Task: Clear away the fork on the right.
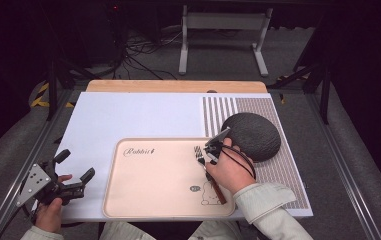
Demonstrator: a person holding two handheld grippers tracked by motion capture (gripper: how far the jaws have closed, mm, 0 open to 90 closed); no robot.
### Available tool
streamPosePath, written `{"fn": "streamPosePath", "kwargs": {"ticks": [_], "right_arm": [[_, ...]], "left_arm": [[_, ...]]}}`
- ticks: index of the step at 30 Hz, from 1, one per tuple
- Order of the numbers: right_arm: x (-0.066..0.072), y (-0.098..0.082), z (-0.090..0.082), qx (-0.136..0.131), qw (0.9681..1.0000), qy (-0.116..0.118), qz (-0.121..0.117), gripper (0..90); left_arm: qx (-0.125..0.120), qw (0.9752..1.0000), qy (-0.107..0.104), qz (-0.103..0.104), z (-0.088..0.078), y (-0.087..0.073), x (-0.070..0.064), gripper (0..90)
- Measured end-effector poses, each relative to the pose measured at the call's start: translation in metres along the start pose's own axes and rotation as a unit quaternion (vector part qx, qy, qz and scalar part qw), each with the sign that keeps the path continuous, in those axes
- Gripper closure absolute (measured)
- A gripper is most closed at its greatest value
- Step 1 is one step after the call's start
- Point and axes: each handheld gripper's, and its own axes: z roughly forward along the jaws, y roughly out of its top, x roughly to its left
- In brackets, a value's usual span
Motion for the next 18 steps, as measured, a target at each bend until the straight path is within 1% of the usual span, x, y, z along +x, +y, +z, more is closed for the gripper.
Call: {"fn": "streamPosePath", "kwargs": {"ticks": [3,4,5,8,9,10,12,14,15,16,17,18], "right_arm": [[0.0,0.0,0.001,0.002,1.0,-0.004,-0.005,75.8],[-0.001,0.0,0.001,0.001,1.0,-0.002,-0.006,73.4],[-0.001,0.0,0.001,-0.002,0.9999,0.003,-0.011,70.1],[0.0,0.001,-0.001,-0.01,0.9997,-0.002,-0.021,68.3],[0.0,0.001,-0.003,-0.019,0.9994,-0.004,-0.028,68.7],[0.001,0.001,-0.006,-0.026,0.9991,-0.006,-0.032,70.1],[0.002,0.002,-0.011,-0.035,0.9985,0.0,-0.042,74.6],[0.003,0.004,-0.017,-0.046,0.9965,0.001,-0.07,80.8],[0.003,0.004,-0.017,-0.046,0.9965,0.001,-0.07,80.8],[0.004,0.005,-0.02,-0.051,0.9953,0.007,-0.083,84.9],[0.005,0.006,-0.023,-0.057,0.9933,0.007,-0.1,89.3],[0.006,0.007,-0.025,-0.062,0.9915,0.007,-0.114,90.0]], "left_arm": [[0.0,1.0,0.001,0.0,0.0,0.0,0.0,0.8],[-0.001,1.0,0.0,0.0,0.0,0.0,0.0,0.8],[-0.001,1.0,0.0,0.0,0.0,0.0,0.0,0.8],[-0.001,1.0,0.001,0.0,0.0,0.0,0.0,0.8],[-0.001,1.0,0.001,0.0,0.0,0.0,0.0,0.8],[-0.001,1.0,0.001,0.0,0.0,0.0,0.0,0.8],[-0.001,1.0,0.001,0.0,0.0,0.0,0.0,0.8],[-0.001,1.0,0.001,0.0,0.0,0.0,0.0,0.8],[-0.001,1.0,0.001,0.0,0.0,0.0,0.0,0.8],[-0.001,1.0,0.001,0.001,0.0,0.0,0.0,0.8],[-0.001,1.0,0.001,0.001,0.0,0.0,0.0,0.8],[-0.001,1.0,0.001,0.001,0.0,0.0,0.0,0.8]]}}
